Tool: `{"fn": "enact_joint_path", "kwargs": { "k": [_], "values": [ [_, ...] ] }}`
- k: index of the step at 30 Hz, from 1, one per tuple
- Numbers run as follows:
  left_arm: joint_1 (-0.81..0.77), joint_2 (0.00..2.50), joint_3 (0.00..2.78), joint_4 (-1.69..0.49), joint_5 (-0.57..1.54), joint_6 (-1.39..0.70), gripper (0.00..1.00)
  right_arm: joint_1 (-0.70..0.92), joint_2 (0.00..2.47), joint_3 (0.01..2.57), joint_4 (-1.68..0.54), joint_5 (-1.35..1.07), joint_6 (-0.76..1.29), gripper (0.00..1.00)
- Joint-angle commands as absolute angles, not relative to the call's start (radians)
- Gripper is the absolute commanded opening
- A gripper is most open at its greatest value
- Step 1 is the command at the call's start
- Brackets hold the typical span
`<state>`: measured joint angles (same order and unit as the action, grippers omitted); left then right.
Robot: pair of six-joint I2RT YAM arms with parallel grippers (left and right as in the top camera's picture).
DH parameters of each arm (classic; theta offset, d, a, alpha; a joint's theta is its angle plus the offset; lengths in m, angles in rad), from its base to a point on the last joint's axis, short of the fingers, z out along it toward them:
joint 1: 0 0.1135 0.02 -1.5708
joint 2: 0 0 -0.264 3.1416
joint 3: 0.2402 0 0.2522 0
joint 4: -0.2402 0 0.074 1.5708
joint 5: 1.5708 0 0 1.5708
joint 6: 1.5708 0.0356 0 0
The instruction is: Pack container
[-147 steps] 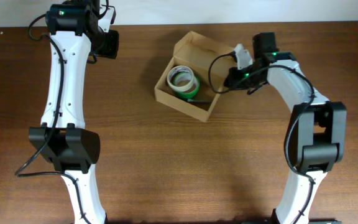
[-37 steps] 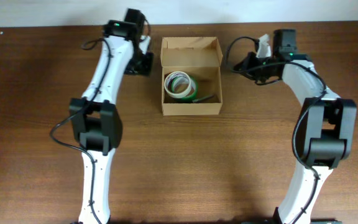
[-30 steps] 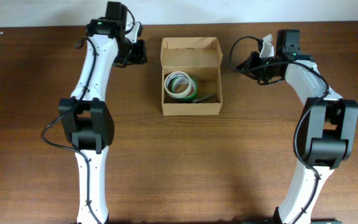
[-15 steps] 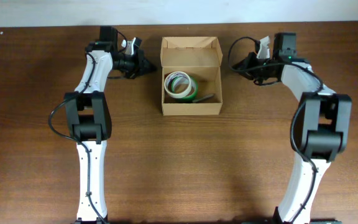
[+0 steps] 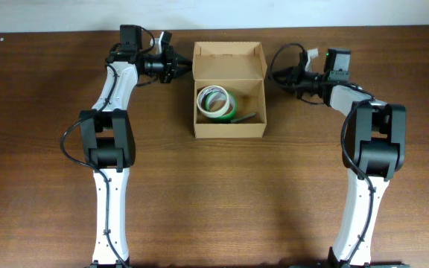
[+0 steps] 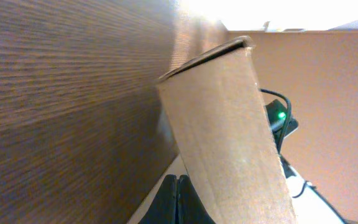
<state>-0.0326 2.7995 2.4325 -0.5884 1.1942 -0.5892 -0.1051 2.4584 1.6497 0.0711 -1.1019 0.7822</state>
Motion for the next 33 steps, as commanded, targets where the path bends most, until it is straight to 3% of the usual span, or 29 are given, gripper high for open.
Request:
{"fn": "enact_joint_path", "kwargs": {
  "k": [1,21,33],
  "values": [
    [-0.036,2.816,2.437,-0.548,1.257,-0.652,0.02,-0.105,2.459,1.668,0.118,-1.194,0.849,0.04],
    [-0.094,2.816,2.438,-0.496,1.205,-0.748,0.04,-0.069,2.459,1.682,0.139,-1.198,0.918,0.04],
    [-0.094,2.816,2.609,-0.511,1.2,-0.748,0.02,-0.031,2.458,1.903,0.089,-1.251,0.922,0.04]
  ]
}}
